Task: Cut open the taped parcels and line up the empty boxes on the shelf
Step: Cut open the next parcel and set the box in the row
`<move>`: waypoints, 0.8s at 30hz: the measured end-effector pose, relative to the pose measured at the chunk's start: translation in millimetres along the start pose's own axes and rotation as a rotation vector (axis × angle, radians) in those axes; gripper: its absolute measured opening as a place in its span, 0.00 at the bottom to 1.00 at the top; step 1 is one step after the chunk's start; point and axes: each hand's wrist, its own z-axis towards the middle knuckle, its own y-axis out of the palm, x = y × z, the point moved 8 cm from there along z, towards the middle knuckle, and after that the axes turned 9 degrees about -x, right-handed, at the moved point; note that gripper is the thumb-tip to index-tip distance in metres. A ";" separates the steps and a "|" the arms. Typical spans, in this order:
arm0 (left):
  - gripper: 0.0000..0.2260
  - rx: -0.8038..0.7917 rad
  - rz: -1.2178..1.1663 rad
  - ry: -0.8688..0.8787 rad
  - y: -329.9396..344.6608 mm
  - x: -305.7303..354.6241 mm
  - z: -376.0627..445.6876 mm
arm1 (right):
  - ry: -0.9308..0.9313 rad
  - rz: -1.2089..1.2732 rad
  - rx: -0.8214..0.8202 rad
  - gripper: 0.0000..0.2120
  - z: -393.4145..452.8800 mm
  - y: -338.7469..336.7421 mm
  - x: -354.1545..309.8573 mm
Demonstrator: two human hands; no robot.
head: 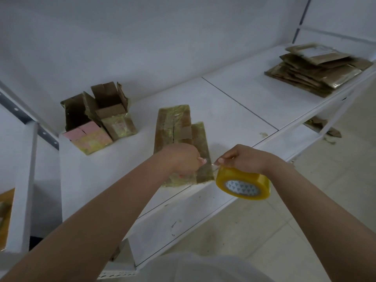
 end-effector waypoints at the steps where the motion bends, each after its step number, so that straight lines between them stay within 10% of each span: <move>1: 0.24 0.012 0.071 -0.030 -0.5 2.8 1.9 | 0.001 0.001 0.018 0.14 -0.9 1.0 -0.9; 8: 0.21 0.088 0.261 -0.084 -0.2 10.5 6.1 | 0.062 0.110 0.076 0.15 -3.7 10.5 3.4; 24: 0.20 0.225 -0.400 -0.001 -3.3 -20.8 -5.0 | 0.226 0.289 0.145 0.13 -22.1 3.1 84.7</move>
